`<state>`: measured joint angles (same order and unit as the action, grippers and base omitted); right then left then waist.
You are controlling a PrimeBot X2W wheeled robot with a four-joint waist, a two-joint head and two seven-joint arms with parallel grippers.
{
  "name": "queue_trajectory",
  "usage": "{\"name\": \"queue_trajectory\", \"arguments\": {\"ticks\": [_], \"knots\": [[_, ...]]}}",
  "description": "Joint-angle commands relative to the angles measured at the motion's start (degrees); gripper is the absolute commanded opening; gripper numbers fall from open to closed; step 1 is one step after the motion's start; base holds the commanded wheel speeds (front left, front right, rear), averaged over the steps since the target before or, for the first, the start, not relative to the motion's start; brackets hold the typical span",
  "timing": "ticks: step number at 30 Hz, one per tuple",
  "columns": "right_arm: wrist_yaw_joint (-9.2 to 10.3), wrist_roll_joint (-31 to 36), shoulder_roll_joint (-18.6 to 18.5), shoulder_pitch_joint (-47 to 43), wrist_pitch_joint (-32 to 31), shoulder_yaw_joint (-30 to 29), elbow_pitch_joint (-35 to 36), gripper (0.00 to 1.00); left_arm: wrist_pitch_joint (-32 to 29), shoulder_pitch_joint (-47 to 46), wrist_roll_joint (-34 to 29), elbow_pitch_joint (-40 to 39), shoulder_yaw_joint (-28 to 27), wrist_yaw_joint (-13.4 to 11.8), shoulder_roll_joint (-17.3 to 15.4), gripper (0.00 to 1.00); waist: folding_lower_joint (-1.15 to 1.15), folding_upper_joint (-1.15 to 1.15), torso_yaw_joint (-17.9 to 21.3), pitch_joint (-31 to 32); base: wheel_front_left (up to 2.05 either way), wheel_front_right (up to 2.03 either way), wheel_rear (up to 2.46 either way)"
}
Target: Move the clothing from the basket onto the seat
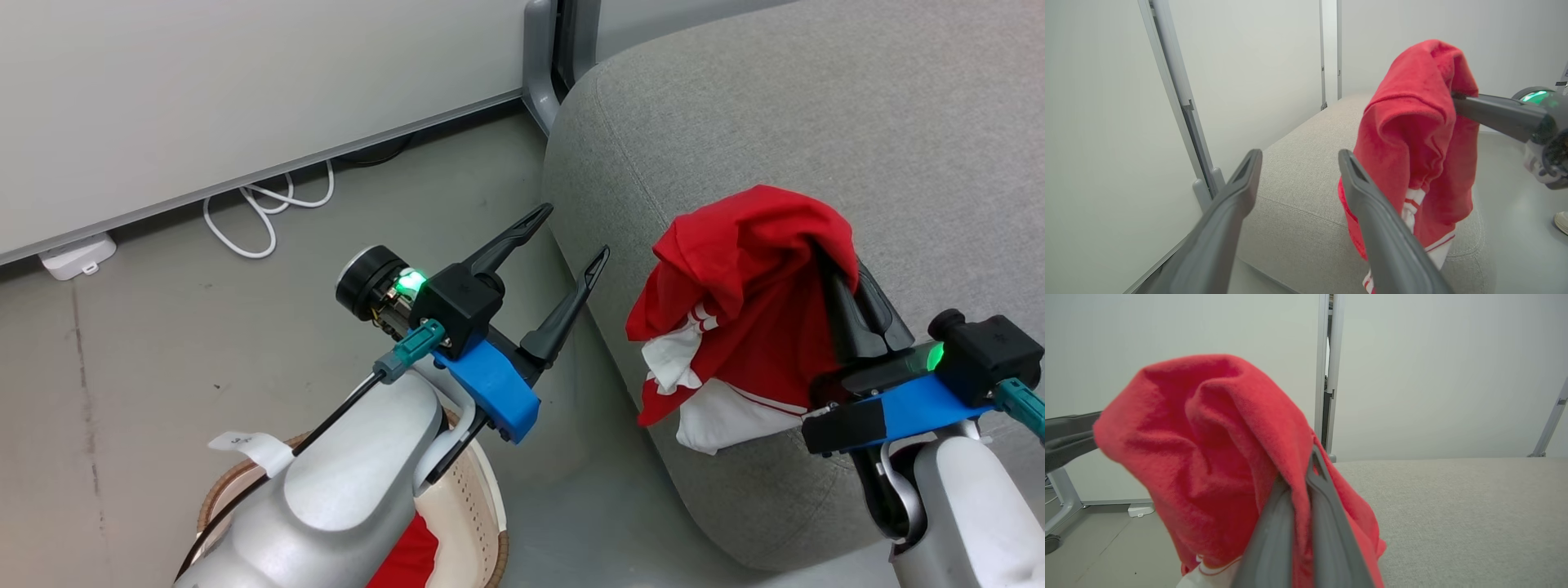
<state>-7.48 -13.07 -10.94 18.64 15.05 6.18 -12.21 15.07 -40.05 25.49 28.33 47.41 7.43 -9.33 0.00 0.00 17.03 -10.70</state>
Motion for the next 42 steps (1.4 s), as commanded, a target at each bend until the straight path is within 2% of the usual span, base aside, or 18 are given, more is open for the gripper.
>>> {"name": "queue_trajectory", "arguments": {"ticks": [1, 9, 15, 24, 25, 29, 36, 42], "knots": [[-0.03, 0.3, 0.2, -0.6, 0.2, -0.3, 0.4, 0.0, 0.2, 0.0, -0.4, -0.1, -0.2, 0.0, -0.1, 1.0, 0.0, 0.0, -0.2, 0.0, 0.0, 0.0, 0.0], [-0.03, 0.4, 0.7, 2.0, 0.2, -1.7, 1.9, 0.0, 0.2, -0.4, -1.0, -0.8, -0.8, 0.0, -0.2, 1.0, 0.0, 0.0, -1.0, -1.1, 0.0, 0.0, 0.0], [-0.03, 1.1, -0.3, 9.8, 0.2, -5.6, 4.0, 0.0, 0.2, -2.8, -2.6, -2.0, -0.9, 0.0, -0.8, 1.0, 0.0, 0.0, -1.9, -6.3, 0.0, 0.0, 0.0], [-0.03, 1.2, -5.8, 26.3, 0.2, -17.4, 7.6, 0.0, 0.1, -10.2, -5.0, -2.8, 0.8, 0.0, -1.8, 1.0, 0.0, 0.0, -4.4, -18.5, 0.0, 0.0, 0.0], [-0.03, 1.2, -5.8, 26.3, 0.2, -17.4, 7.6, 0.0, 0.1, -10.2, -5.0, -2.8, 0.8, 0.0, -1.8, 1.0, 0.0, 0.0, -4.4, -18.5, 0.0, 0.0, 0.0], [-0.03, 0.8, -9.5, 32.6, 0.2, -22.5, 8.4, 0.0, 0.0, -13.3, -5.9, -2.9, 1.5, 0.0, -2.3, 1.0, 0.0, 0.0, -5.0, -24.0, 0.0, 0.0, 0.0], [-0.03, -1.3, -17.1, 40.8, 0.2, -28.9, 1.1, 0.0, 0.0, -17.0, -7.2, -3.6, 2.1, 0.0, -3.3, 1.0, 0.0, 0.0, -5.9, -31.1, 0.0, 0.0, 0.0], [-0.03, -0.9, -18.5, 41.8, 0.2, -30.9, -7.7, 0.0, 0.0, -18.3, -8.1, -4.1, 2.4, -0.2, -3.9, 1.0, 0.0, 0.0, -6.0, -35.0, 0.0, 0.0, 0.0]]}}
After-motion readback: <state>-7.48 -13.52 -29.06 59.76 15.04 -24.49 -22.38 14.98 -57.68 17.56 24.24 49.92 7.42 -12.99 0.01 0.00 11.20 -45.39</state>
